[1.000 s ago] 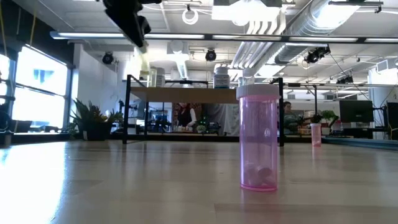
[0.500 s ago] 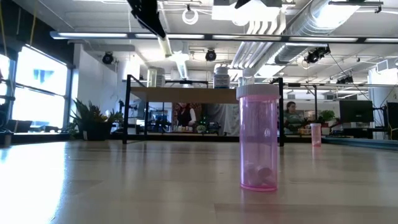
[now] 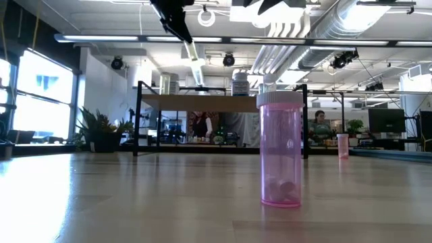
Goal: Pick and place medicine bottles onto shelf by color
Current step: Put the yellow pill bottle on the shelf
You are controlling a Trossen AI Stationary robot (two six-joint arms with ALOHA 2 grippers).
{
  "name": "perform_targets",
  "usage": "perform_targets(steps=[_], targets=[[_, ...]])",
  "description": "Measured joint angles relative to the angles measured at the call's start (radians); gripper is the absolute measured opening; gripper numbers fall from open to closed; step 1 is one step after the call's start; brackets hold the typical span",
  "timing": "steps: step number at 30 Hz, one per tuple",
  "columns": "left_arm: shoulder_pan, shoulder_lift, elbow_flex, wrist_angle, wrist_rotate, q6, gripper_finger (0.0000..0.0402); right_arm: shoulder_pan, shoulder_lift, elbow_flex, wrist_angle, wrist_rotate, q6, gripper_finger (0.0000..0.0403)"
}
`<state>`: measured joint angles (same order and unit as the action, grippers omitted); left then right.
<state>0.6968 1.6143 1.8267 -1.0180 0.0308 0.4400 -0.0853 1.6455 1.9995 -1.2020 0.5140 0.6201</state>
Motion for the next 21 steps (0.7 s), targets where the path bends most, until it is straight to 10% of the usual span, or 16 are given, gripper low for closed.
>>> perform_targets(steps=[21], targets=[[-0.005, 0.209, 0.018, -0.055, 0.044, -0.022, 0.0115, 0.000, 0.000, 0.000, -0.013, -0.002, -0.019, 0.0213]])
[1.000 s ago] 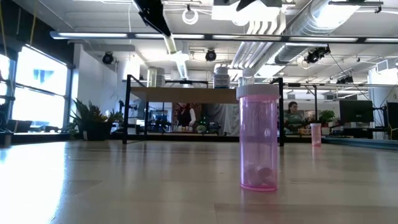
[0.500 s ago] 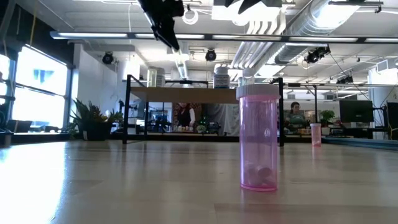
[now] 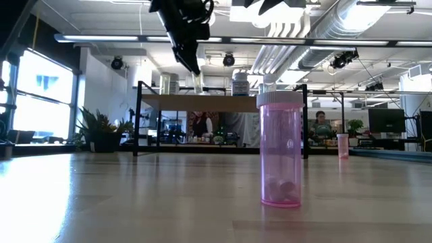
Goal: Pick and place medicine bottles onto shelf by color
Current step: Put the yellow pill bottle on the shelf
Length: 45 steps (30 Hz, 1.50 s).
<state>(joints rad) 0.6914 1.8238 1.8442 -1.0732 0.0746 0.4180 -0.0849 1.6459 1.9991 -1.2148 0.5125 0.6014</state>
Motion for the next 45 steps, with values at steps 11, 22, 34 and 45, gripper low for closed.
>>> perform_targets(steps=[11, 22, 34, 45], targets=[[0.005, 0.036, 0.000, 0.025, -0.011, -0.012, 0.0115, 0.000, 0.000, 0.000, 0.000, 0.000, 0.003, 0.0213], [0.000, 0.036, 0.000, 0.014, 0.015, -0.014, 0.0115, 0.000, 0.000, 0.000, 0.000, -0.015, 0.003, 0.0213], [0.000, 0.036, -0.006, -0.029, 0.015, -0.003, 0.0116, 0.000, 0.000, 0.000, 0.000, -0.015, 0.001, 0.0213], [0.000, 0.036, -0.004, -0.018, 0.002, -0.004, 0.0171, 0.000, 0.000, 0.000, 0.000, -0.015, 0.016, 0.0213]])
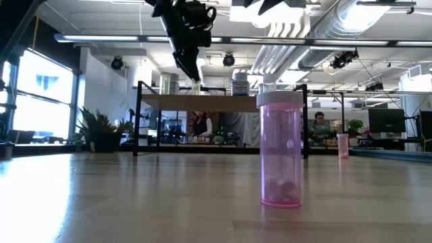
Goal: Pick and place medicine bottles onto shelf by color
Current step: Put the yellow pill bottle on the shelf, then put the blue pill bottle on the shelf
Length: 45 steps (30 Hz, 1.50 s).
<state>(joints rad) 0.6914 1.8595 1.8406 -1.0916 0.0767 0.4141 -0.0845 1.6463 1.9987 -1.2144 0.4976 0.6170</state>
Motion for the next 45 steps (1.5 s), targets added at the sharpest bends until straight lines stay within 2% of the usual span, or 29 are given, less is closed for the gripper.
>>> perform_targets(steps=[3, 10, 14, 17, 20, 24, 29, 35, 39, 45], targets=[[0.000, 0.000, 0.017, 0.000, -0.019, -0.001, 0.0187, 0.000, 0.000, 0.000, 0.000, -0.012, 0.011, 0.0213], [0.000, -0.005, 0.079, -0.031, -0.021, -0.018, 0.0199, 0.009, 0.000, 0.000, 0.000, -0.178, -0.033, 0.0213], [-0.007, -0.034, 0.085, -0.055, -0.020, -0.019, 0.0194, 0.040, 0.000, 0.000, -0.030, -0.183, -0.058, 0.0213], [-0.011, -0.064, 0.085, -0.077, 0.028, -0.037, 0.0188, 0.062, 0.000, -0.018, -0.090, -0.163, -0.027, 0.0213], [-0.013, -0.092, 0.085, -0.079, 0.076, -0.065, 0.0183, 0.078, 0.000, -0.080, -0.147, -0.145, 0.024, 0.0213], [-0.032, -0.119, 0.085, -0.079, 0.077, -0.090, 0.0177, 0.086, -0.009, -0.193, -0.175, -0.143, 0.094, 0.0213], [-0.057, -0.130, 0.084, -0.097, 0.087, -0.098, 0.0177, 0.086, -0.057, -0.351, -0.151, -0.218, 0.178, 0.0213], [-0.076, -0.160, -0.006, -0.088, 0.249, -0.116, 0.0173, 0.131, -0.157, -0.549, -0.035, -0.349, 0.315, 0.0213], [-0.109, -0.185, -0.055, -0.050, 0.239, -0.124, 0.0173, 0.187, -0.225, -0.668, 0.032, -0.435, 0.444, 0.0213], [-0.152, -0.228, -0.119, 0.036, 0.238, -0.176, 0.0173, 0.306, -0.311, -0.799, 0.090, -0.495, 0.657, 0.0213]])
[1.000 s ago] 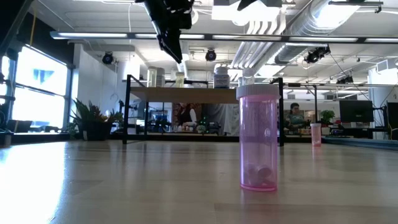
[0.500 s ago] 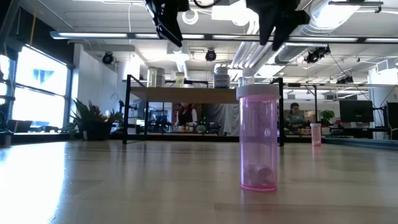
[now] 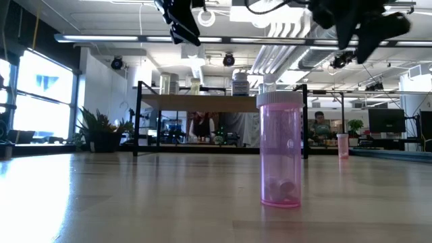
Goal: Pick and place medicine bottles onto shelf by color
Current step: Put the blue pill bottle on the shelf
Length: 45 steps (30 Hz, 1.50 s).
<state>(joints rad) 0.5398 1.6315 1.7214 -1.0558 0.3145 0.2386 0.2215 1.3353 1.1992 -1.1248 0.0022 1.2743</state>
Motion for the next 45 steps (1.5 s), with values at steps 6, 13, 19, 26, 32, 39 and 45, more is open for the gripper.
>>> perform_targets(steps=[6, 13, 19, 26, 32, 39, 45], targets=[[-0.032, -0.053, -0.110, 0.106, 0.000, -0.062, 0.0172, 0.149, -0.028, -0.037, 0.007, 0.002, 0.189, 0.0213], [-0.077, -0.128, -0.268, 0.258, -0.002, -0.155, 0.0172, 0.307, -0.016, -0.037, 0.009, 0.051, 0.399, 0.0213], [-0.128, -0.161, -0.302, 0.272, -0.004, -0.185, 0.0172, 0.429, 0.016, -0.037, 0.009, 0.042, 0.563, 0.0215], [-0.189, -0.203, -0.303, 0.275, -0.013, -0.202, 0.0173, 0.549, 0.082, -0.037, 0.045, -0.014, 0.700, 0.0244], [-0.231, -0.226, -0.303, 0.287, -0.015, -0.215, 0.0172, 0.609, 0.157, -0.037, 0.060, -0.020, 0.769, 0.0248], [-0.269, -0.225, -0.303, 0.303, -0.015, -0.240, 0.0172, 0.626, 0.248, -0.037, 0.085, -0.033, 0.772, 0.0236], [-0.296, -0.225, -0.303, 0.302, -0.057, -0.254, 0.0172, 0.626, 0.324, -0.037, 0.089, -0.041, 0.778, 0.0226]])
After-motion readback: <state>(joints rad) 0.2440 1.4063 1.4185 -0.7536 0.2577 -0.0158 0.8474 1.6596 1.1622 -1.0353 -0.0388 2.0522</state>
